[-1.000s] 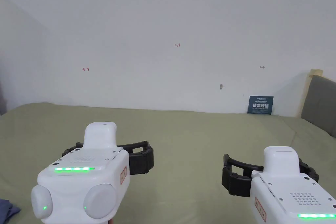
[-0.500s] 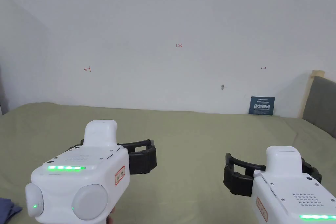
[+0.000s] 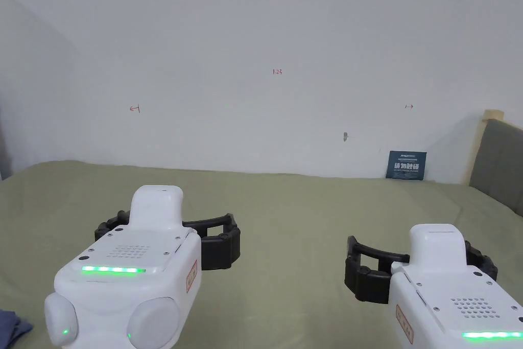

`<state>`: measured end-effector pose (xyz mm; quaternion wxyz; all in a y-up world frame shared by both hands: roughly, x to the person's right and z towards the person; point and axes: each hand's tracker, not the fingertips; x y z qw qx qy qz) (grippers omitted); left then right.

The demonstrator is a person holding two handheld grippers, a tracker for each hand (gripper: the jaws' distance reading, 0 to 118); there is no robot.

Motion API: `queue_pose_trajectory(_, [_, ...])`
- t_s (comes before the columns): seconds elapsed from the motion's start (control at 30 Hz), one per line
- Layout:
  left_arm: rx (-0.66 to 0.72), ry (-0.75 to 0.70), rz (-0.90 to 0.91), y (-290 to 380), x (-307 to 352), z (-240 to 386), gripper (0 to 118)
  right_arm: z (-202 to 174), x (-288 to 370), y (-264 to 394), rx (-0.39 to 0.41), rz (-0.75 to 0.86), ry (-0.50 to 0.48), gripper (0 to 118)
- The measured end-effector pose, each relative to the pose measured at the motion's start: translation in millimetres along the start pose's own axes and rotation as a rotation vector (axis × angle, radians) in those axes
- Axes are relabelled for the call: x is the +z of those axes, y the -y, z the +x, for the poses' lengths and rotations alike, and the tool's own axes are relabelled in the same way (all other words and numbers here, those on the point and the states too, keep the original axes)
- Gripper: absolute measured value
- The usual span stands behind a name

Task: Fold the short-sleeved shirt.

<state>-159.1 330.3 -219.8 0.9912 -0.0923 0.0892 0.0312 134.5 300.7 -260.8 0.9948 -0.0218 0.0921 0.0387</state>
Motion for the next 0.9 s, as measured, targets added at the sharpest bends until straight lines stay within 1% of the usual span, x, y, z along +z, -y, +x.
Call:
queue_pose_trajectory(0.1, [-0.018, 0.001, 0.015, 1.0, 0.4, 0.8, 118, -0.8, -0.5, -0.6, -0.004, 0.001, -0.003, 118])
queue_pose_trajectory(0.23, [-0.089, -0.025, 0.030, 4.7, -0.5, 4.7, 118, -2.4, -2.1, -3.0, -0.001, 0.006, -0.002, 118])
queue_pose_trajectory(0.43, [-0.105, -0.019, 0.040, 8.5, -0.1, 5.8, 118, -3.2, -2.8, -5.8, 0.002, 0.011, -0.006, 118])
queue_pose_trajectory(0.6, [-0.107, -0.016, -0.010, 10.3, -3.5, 7.1, 118, -2.9, -2.2, -4.4, 0.002, 0.004, -0.006, 118])
queue_pose_trajectory(0.63, [-0.109, -0.025, -0.042, 10.4, -6.6, 6.7, 118, -2.8, -2.1, -3.7, 0.002, 0.002, -0.007, 118])
queue_pose_trajectory(0.67, [-0.105, -0.038, -0.074, 10.6, -9.0, 6.1, 118, -2.7, -1.9, -3.2, 0.001, 0.001, -0.008, 118])
queue_pose_trajectory(0.77, [-0.085, -0.038, -0.088, 11.9, -13.2, 3.1, 118, -2.9, -1.4, -1.3, 0.002, -0.003, -0.012, 118])
queue_pose_trajectory(0.9, [0.023, -0.041, -0.110, 8.1, -15.1, -4.1, 118, -2.8, -2.2, 0.6, 0.007, -0.013, -0.011, 118])
